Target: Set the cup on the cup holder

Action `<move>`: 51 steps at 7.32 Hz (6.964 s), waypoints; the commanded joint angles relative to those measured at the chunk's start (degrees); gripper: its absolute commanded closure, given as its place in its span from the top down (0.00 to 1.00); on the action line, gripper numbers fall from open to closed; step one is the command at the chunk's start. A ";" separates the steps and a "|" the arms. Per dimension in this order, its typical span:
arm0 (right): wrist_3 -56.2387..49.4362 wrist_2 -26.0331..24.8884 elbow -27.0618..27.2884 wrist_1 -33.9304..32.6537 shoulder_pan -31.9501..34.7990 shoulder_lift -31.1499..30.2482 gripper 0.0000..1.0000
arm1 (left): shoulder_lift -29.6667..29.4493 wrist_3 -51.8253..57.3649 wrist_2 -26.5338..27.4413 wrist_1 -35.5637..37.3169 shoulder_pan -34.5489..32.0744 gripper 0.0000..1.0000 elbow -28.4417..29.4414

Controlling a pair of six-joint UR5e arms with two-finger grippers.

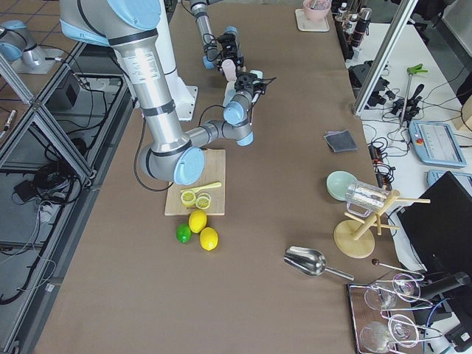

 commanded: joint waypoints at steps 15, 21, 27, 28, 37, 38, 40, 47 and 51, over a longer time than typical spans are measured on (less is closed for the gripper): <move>0.27 -0.42 2.72 -0.08 -0.82 -4.57 1.00 | 0.66 -4.07 -0.46 14.45 -6.13 0.98 -9.50; 0.62 23.25 15.71 -17.35 14.96 -17.20 1.00 | 6.27 -3.98 -0.55 67.48 -18.25 0.98 -28.47; -0.43 40.42 25.21 -49.58 34.40 -30.65 1.00 | 6.37 -4.07 -0.03 120.00 -28.28 0.98 -32.46; -0.52 41.23 27.05 -56.44 36.87 -32.41 1.00 | 6.46 -4.59 -0.20 122.94 -29.78 0.98 -32.46; -2.78 32.70 29.72 -114.03 55.41 -36.21 1.00 | 23.84 -17.25 -28.10 122.70 -55.68 0.98 -32.29; -7.68 32.89 27.36 -118.16 60.22 -35.95 1.00 | 26.48 -17.16 -31.02 122.70 -60.94 0.98 -32.29; -9.31 36.64 25.40 -126.60 64.83 -35.51 1.00 | 28.95 -17.07 -33.15 122.79 -66.60 0.98 -32.46; -9.56 37.11 25.49 -130.51 65.72 -32.96 1.00 | 38.00 -8.72 -33.51 119.91 -69.61 0.98 -26.66; -9.40 37.37 25.75 -129.98 65.72 -32.52 1.00 | 40.13 -9.25 -33.86 114.44 -69.43 0.98 -24.64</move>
